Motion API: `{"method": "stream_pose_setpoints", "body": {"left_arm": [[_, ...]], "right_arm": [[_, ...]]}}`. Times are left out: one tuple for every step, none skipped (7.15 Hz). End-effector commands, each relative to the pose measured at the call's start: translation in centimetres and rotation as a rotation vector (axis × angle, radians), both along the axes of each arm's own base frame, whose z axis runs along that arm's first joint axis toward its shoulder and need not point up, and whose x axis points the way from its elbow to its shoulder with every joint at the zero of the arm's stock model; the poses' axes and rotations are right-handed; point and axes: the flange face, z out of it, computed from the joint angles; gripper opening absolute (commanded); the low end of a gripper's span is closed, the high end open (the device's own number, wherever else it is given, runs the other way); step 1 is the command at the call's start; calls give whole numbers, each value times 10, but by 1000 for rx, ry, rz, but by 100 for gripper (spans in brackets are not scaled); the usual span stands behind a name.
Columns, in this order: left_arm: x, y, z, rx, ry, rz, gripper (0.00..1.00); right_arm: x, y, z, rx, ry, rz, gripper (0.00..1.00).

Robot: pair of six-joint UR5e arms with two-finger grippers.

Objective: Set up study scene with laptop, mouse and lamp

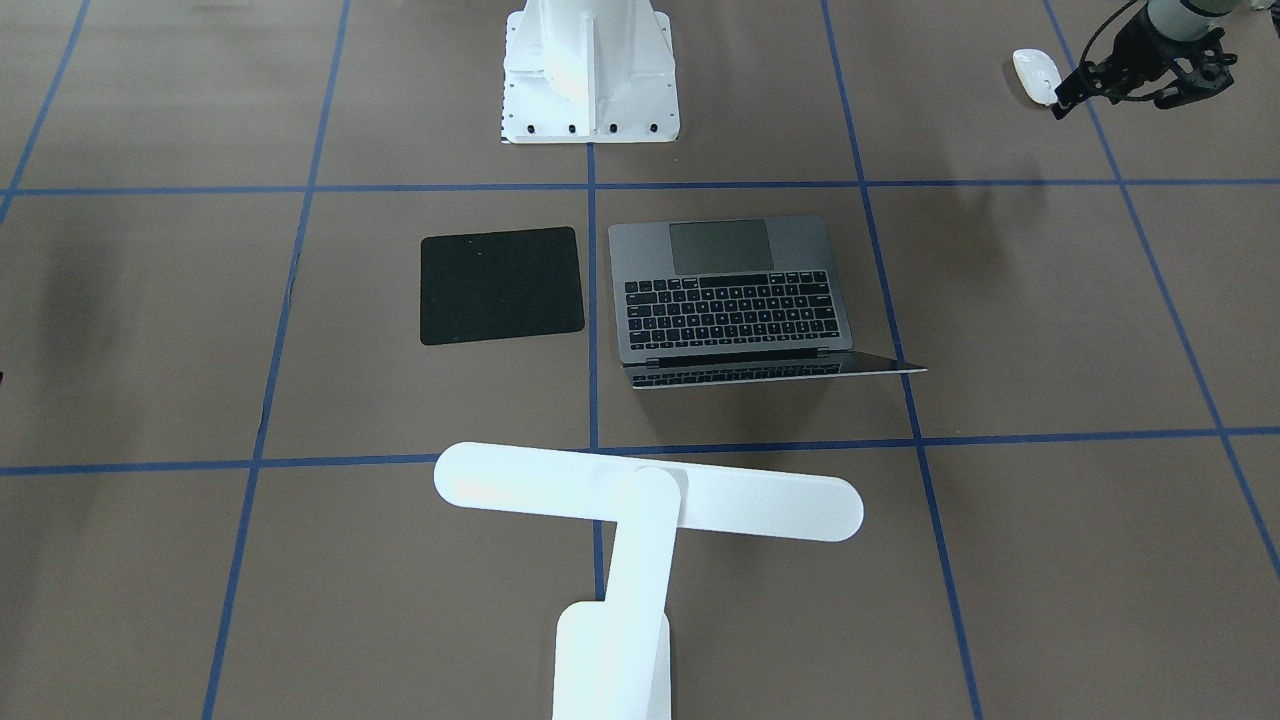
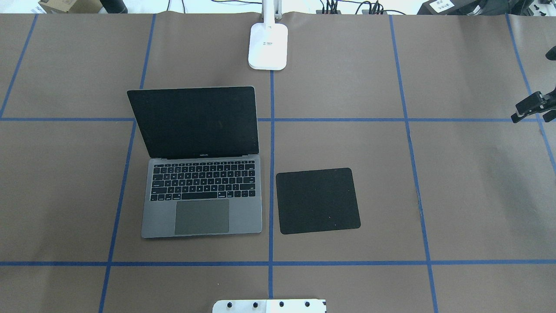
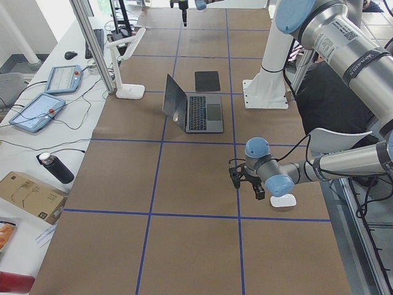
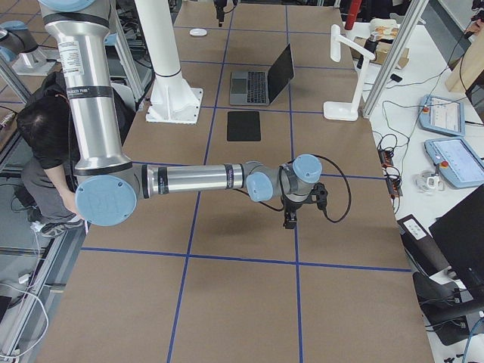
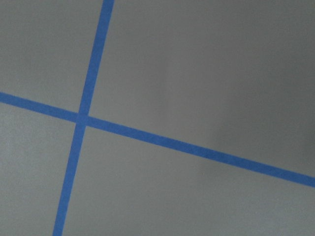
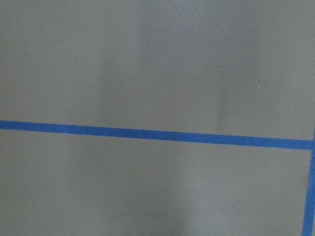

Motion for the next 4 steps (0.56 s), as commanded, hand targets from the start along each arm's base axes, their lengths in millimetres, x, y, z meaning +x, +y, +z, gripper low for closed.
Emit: {"method": "stream_pose_setpoints", "body": {"left_arm": [[29, 22, 2, -17, -48, 15, 100], [42, 34, -1, -23, -33, 40, 100], [48, 40, -3, -19, -24, 55, 100], [49, 43, 0, -13, -31, 73, 100]], "right_arm": [[-1, 3, -1, 2, 1, -4, 99], [-1, 3, 0, 0, 2, -4, 99], [0, 3, 0, 0, 2, -3, 99], [1, 4, 1, -1, 3, -2, 99]]}}
